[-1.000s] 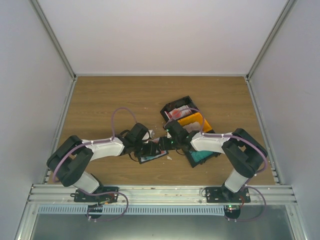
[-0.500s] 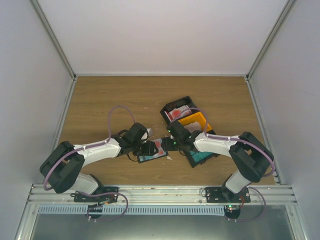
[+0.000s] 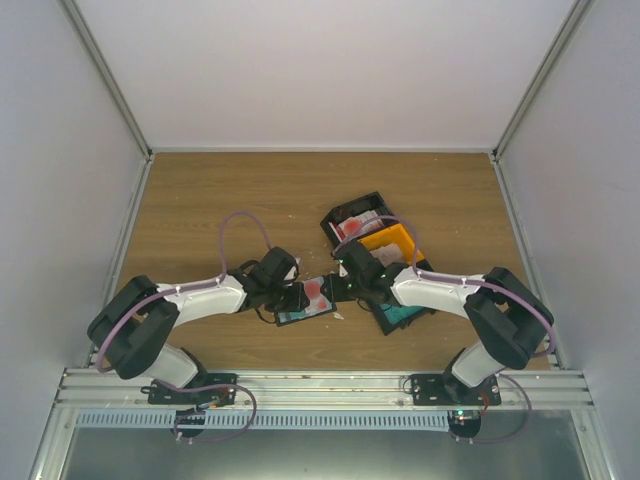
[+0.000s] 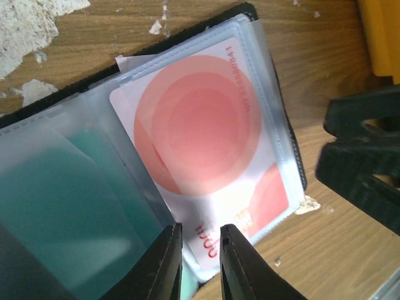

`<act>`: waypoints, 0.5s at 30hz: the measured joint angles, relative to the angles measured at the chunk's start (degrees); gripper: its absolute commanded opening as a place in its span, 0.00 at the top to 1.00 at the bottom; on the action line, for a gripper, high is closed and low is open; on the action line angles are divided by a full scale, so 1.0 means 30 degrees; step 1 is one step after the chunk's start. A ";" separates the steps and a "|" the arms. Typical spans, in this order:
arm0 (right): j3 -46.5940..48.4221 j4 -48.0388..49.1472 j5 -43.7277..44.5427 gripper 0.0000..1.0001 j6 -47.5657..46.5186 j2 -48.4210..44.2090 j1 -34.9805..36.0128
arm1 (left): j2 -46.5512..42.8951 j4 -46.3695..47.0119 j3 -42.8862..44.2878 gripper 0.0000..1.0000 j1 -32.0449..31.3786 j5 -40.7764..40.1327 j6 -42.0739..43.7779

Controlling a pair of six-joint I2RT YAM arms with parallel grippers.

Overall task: Put the credit cards into the card holder
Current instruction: Insert the credit card into the card holder.

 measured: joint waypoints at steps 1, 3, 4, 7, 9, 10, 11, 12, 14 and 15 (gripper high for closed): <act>-0.0022 0.0117 -0.0160 0.70 -0.0007 0.0000 0.0000 | 0.0197 0.0066 0.0000 0.80 0.0000 -0.0051 0.0022; -0.0066 0.0350 -0.0459 0.71 -0.0036 0.0007 0.0000 | 0.0546 0.0204 0.0000 0.82 0.0000 -0.0095 0.0058; -0.0080 0.0444 -0.0619 0.71 -0.0058 0.0007 0.0000 | 0.0736 0.0291 0.0000 0.83 0.0000 -0.0109 0.0073; -0.0095 0.0714 -0.1035 0.70 -0.0073 0.0029 0.0000 | 0.1020 0.0648 0.0000 0.86 0.0000 -0.0095 0.0080; -0.0095 0.0845 -0.1209 0.69 -0.0080 0.0124 0.0000 | 0.1064 0.0692 0.0000 0.89 0.0000 -0.0117 0.0080; -0.0095 0.0845 -0.1282 0.69 -0.0087 0.0197 0.0000 | 0.1086 0.0692 0.0000 0.90 0.0000 -0.0131 0.0073; -0.0095 0.0845 -0.1326 0.69 -0.0080 0.0277 0.0000 | 0.1093 0.0678 0.0000 0.91 0.0000 -0.0189 0.0080; -0.0095 0.0860 -0.1392 0.70 -0.0087 0.0393 0.0000 | 0.1093 0.0678 -0.0007 0.92 0.0000 -0.0226 0.0051; -0.0095 0.0852 -0.1545 0.70 -0.0109 0.0612 0.0000 | 0.1093 0.0663 -0.0036 0.92 0.0000 -0.0313 0.0066; -0.0095 0.0860 -0.1625 0.70 -0.0138 0.0721 0.0000 | 0.1093 0.0678 -0.0066 0.93 0.0000 -0.0350 0.0051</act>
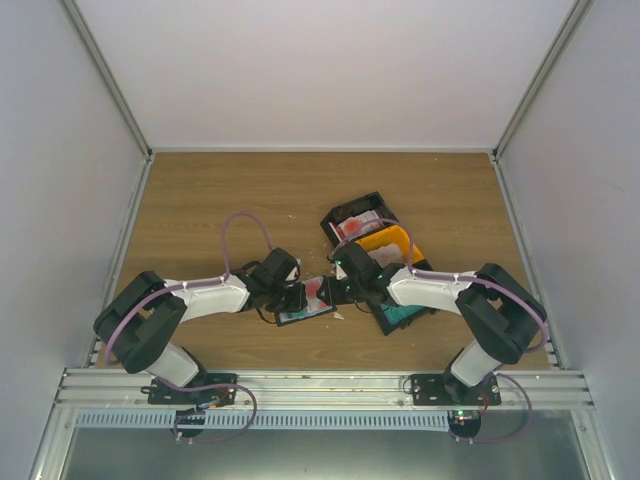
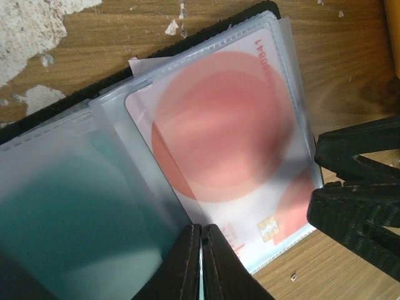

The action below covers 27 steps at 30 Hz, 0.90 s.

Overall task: Put the credit cards into the card holder
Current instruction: Insert the credit card into the card holder.

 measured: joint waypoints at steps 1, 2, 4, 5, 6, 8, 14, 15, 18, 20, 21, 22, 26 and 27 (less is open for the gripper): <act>0.0000 -0.0022 -0.0051 0.70 -0.0015 0.0058 0.0000 | 0.0000 0.0007 -0.0015 0.93 0.0000 -0.0007 -0.0007; 0.0000 -0.0029 -0.0080 0.69 -0.0022 0.0117 0.0000 | 0.0000 0.0015 -0.0022 0.94 0.0000 -0.0036 -0.0007; 0.0000 -0.0022 -0.0124 0.69 -0.0044 0.0240 0.0000 | 0.0000 0.0015 -0.0044 0.96 0.0000 -0.0073 -0.0007; 0.0000 -0.0029 -0.0131 0.68 -0.0058 0.0306 0.0000 | 0.0000 0.0022 -0.0051 0.97 0.0000 -0.0080 -0.0007; 0.0000 -0.0044 -0.0138 0.68 -0.0066 0.0386 0.0000 | 0.0000 0.0029 -0.0058 0.97 0.0000 -0.0087 -0.0007; 0.0000 -0.0044 -0.0146 0.68 -0.0073 0.0430 0.0000 | -0.0007 0.0117 -0.0109 0.99 0.0000 -0.0073 -0.0022; 0.0000 -0.0036 -0.0233 0.72 -0.0080 0.0430 0.0000 | -0.0095 0.0328 -0.0262 1.00 0.0000 -0.0087 -0.0087; 0.0000 -0.0036 -0.0291 0.74 -0.0087 0.0430 0.0000 | -0.0102 0.0328 -0.0262 1.00 0.0000 -0.0087 -0.0080; 0.0000 -0.0029 -0.0459 0.76 -0.0095 0.0430 0.0000 | -0.0102 0.0335 -0.0262 1.00 0.0000 -0.0087 -0.0080; 0.0000 -0.0029 -0.0546 0.77 -0.0087 0.0430 0.0000 | -0.0102 0.0342 -0.0270 1.00 0.0000 -0.0087 -0.0080; 0.0000 -0.0029 -0.0619 0.78 -0.0087 0.0430 0.0000 | -0.0102 0.0342 -0.0270 1.00 0.0000 -0.0087 -0.0080; 0.0000 -0.0029 -0.0663 0.79 -0.0087 0.0423 0.0000 | -0.0102 0.0342 -0.0270 1.00 0.0000 -0.0087 -0.0080; 0.0000 -0.0022 -0.1027 0.80 -0.0080 0.0423 0.0007 | -0.0102 0.0350 -0.0270 1.00 0.0000 -0.0087 -0.0080; 0.0000 -0.0015 -0.1100 0.80 -0.0087 0.0415 0.0022 | -0.0102 0.0350 -0.0270 1.00 0.0000 -0.0087 -0.0080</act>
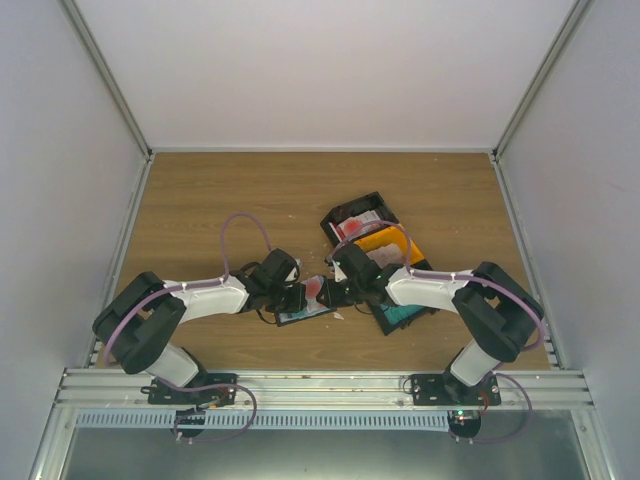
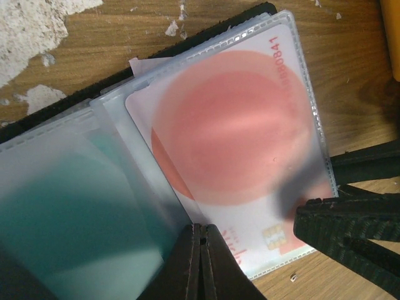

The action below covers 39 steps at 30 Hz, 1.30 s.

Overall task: Put the credit cards into the card holder
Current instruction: Insert the credit card into the card holder.

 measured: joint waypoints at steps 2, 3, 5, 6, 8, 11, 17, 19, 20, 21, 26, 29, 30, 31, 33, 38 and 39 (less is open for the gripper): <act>0.0000 -0.0007 -0.0066 0.79 0.0000 -0.0022 0.0036 | 0.0000 0.0000 0.0000 1.00 0.0000 0.0000 0.0000; 0.0000 -0.0015 -0.0058 0.76 0.0000 -0.0022 0.0051 | 0.0000 0.0000 0.0000 1.00 0.0000 0.0000 0.0000; 0.0007 -0.0051 -0.0029 0.71 0.0015 -0.0036 0.0080 | 0.0000 0.0000 0.0000 1.00 0.0000 0.0000 0.0007; 0.0029 -0.0153 0.0044 0.69 -0.0051 -0.0044 0.0095 | 0.0007 0.0007 0.0000 1.00 0.0000 0.0000 0.0000; 0.0080 -0.0379 0.0204 0.67 -0.0066 -0.0051 0.0131 | 0.0007 0.0007 0.0000 1.00 0.0000 0.0000 0.0007; 0.0270 -0.0823 0.0568 0.68 -0.0153 -0.0051 0.0197 | 0.0007 0.0007 0.0000 1.00 0.0000 0.0000 0.0007; 0.0430 -0.1129 0.0940 0.76 -0.0233 -0.0051 0.0211 | 0.0007 0.0007 0.0000 1.00 0.0000 0.0000 0.0007; 0.0444 -0.1195 0.0976 0.77 -0.0291 -0.0051 0.0211 | 0.0007 0.0007 0.0000 1.00 0.0000 0.0000 0.0007; 0.0452 -0.1202 0.0976 0.78 -0.0313 -0.0058 0.0211 | 0.0007 0.0007 0.0000 1.00 0.0000 0.0000 0.0007; 0.0452 -0.1209 0.0976 0.78 -0.0321 -0.0058 0.0211 | 0.0015 0.0007 0.0000 1.00 0.0000 0.0000 0.0007; 0.0452 -0.1319 0.0984 0.78 -0.0328 -0.0226 0.0211 | 0.0029 0.0022 0.0000 1.00 0.0000 0.0000 0.0007; 0.0452 -0.1384 0.1005 0.78 -0.0328 -0.0408 0.0211 | 0.0058 0.0044 0.0000 1.00 0.0000 0.0015 0.0007; 0.0452 -0.1406 0.1027 0.78 -0.0335 -0.0452 0.0211 | 0.0058 0.0044 0.0000 1.00 0.0000 0.0015 0.0007; 0.0452 -0.1421 0.1035 0.78 -0.0335 -0.0481 0.0211 | 0.0058 0.0051 0.0000 1.00 0.0000 0.0015 0.0007; 0.0459 -0.1435 0.1020 0.78 -0.0335 -0.0525 0.0211 | 0.0058 0.0051 0.0000 1.00 0.0000 0.0015 0.0007; 0.0459 -0.1406 0.0940 0.80 -0.0350 -0.0532 0.0233 | 0.0066 0.0058 0.0000 1.00 0.0000 0.0015 0.0007; 0.0459 -0.1413 0.0940 0.81 -0.0350 -0.0532 0.0248 | 0.0066 0.0058 0.0000 1.00 0.0000 0.0015 0.0007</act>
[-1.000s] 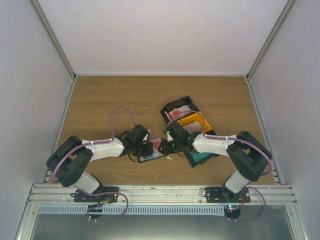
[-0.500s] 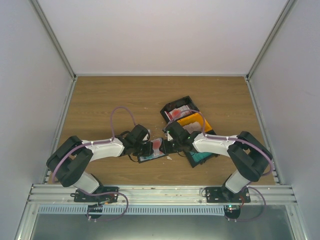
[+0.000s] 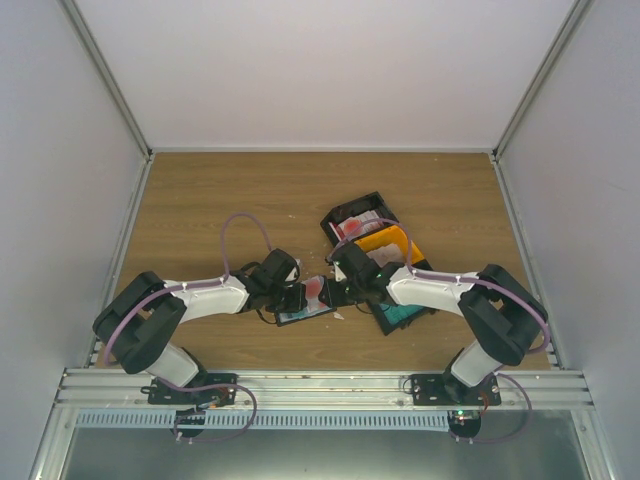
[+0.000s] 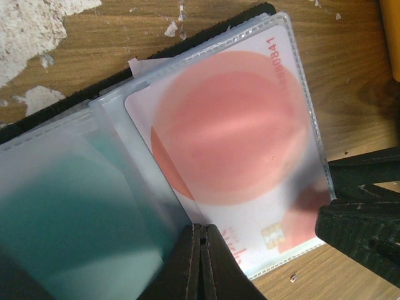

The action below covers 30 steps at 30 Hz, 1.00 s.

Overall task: Put the credit cards into the card holder
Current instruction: Insert the credit card into the card holder.

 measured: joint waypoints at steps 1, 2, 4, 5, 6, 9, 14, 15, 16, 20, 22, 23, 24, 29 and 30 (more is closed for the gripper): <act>0.0000 0.0000 0.0000 0.81 0.0000 0.0000 0.0015 | 0.0000 0.0000 0.0000 1.00 0.0000 0.0000 0.0000; 0.0000 0.0000 -0.0007 0.82 0.0000 0.0000 0.0036 | 0.0015 0.0007 0.0000 1.00 0.0000 0.0000 0.0000; 0.0000 0.0000 -0.0051 0.82 0.0000 -0.0015 0.0058 | 0.0022 0.0015 0.0000 1.00 0.0000 0.0000 0.0000; 0.0000 0.0015 -0.0124 0.82 0.0000 -0.0036 0.0058 | 0.0022 0.0022 0.0000 1.00 0.0000 0.0007 0.0000; 0.0000 0.0044 -0.0233 0.82 0.0000 -0.0087 0.0058 | 0.0022 0.0022 0.0000 1.00 0.0000 0.0007 0.0000; 0.0000 0.0386 -0.0794 0.82 0.0000 -0.0204 0.0058 | 0.0022 0.0022 0.0000 1.00 0.0000 0.0007 0.0007; 0.0000 0.0729 -0.1333 0.83 0.0000 -0.0204 0.0058 | -0.0015 0.0022 0.0000 0.98 0.0000 0.0007 0.0000; 0.0000 0.0780 -0.1384 0.83 0.0000 -0.0204 0.0058 | -0.0036 0.0015 0.0000 0.97 0.0000 0.0000 0.0000; 0.0000 0.0831 -0.1428 0.84 0.0000 -0.0189 0.0058 | -0.0058 0.0022 -0.0015 0.96 0.0000 -0.0007 0.0007; 0.0007 0.1093 -0.1515 0.93 0.0007 0.0160 0.0095 | -0.0233 0.0051 -0.0146 0.90 0.0000 -0.0066 0.0015; 0.0058 0.1107 -0.1494 0.99 -0.0015 0.0357 0.0168 | -0.0481 -0.0015 -0.0291 0.85 0.0000 -0.0124 0.0015; 0.0131 0.1042 -0.1428 1.00 0.0015 0.0423 0.0233 | -0.0685 -0.0117 -0.0342 0.83 0.0000 -0.0168 0.0015; 0.0233 0.0947 -0.1362 1.00 -0.0029 0.0430 0.0270 | -0.1035 -0.0335 -0.0401 0.80 0.0000 -0.0284 -0.0007; 0.1093 -0.0066 -0.0291 0.99 -0.0233 0.0430 0.0444 | -0.3322 -0.1690 -0.0437 0.72 0.0000 -0.1355 -0.0138; 0.1275 -0.0386 0.0073 0.99 -0.0342 0.0423 0.0444 | -0.3971 -0.1974 -0.0430 0.71 0.0000 -0.1676 -0.0160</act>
